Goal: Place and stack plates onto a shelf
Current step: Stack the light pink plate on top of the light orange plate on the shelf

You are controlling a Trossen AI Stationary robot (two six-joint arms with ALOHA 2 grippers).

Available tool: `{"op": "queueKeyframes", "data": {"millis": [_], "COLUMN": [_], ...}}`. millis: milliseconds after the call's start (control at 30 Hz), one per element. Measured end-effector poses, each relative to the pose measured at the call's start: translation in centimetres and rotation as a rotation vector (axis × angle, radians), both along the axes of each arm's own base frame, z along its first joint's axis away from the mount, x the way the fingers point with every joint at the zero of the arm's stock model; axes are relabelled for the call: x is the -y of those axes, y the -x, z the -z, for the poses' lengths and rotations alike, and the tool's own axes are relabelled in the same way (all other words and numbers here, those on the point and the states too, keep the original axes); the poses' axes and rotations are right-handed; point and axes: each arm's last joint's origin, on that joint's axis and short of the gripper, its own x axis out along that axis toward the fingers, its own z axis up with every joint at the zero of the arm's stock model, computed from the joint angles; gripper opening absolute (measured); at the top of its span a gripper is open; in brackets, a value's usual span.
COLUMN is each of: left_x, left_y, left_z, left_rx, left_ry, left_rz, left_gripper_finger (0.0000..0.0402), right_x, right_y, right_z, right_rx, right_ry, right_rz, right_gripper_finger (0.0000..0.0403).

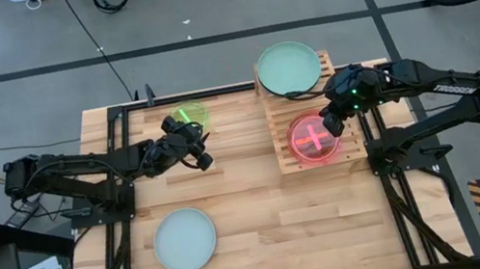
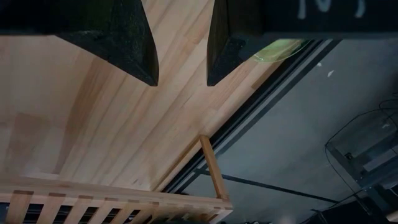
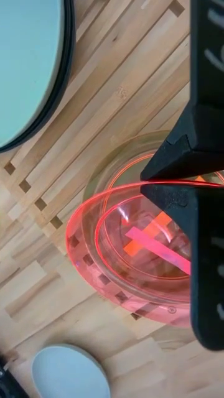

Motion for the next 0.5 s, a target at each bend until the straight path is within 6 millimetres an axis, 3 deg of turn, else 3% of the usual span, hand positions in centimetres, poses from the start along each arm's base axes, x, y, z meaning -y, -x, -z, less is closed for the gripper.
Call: {"op": "queueKeyframes", "data": {"millis": [500], "left_x": [0.0], "left_y": [-0.01], "left_z": [0.01], "left_rx": [0.0], "left_ry": [0.0], "left_rz": [0.0], "left_gripper_finger": [0.0142], "right_x": [-0.01], "right_y": [0.04], "right_z": [-0.02], "right_rx": [0.002], "right_ry": [0.0], "right_rz": [0.0], "right_gripper_finger": [0.0051]}}
